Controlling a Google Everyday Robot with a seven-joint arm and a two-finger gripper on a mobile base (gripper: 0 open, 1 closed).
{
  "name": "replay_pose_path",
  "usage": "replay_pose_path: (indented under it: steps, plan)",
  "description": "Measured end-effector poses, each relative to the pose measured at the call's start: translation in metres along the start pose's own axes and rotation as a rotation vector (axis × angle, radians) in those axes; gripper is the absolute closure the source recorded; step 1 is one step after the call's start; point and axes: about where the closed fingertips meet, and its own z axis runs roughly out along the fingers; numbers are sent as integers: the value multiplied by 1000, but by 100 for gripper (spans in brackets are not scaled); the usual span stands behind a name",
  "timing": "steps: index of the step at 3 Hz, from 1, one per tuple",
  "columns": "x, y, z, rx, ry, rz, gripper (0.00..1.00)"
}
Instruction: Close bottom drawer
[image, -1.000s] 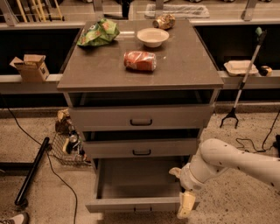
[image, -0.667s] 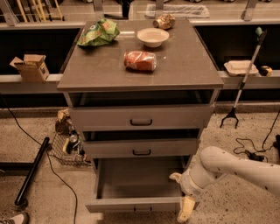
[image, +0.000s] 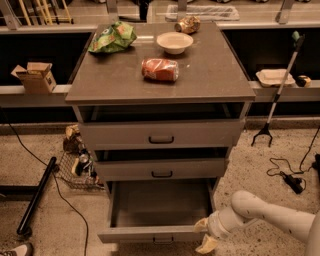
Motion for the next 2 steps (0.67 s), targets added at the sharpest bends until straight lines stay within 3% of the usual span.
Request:
replay_pose_path:
  steps: [2]
  plan:
    - [4, 3, 15, -14, -14, 3, 87]
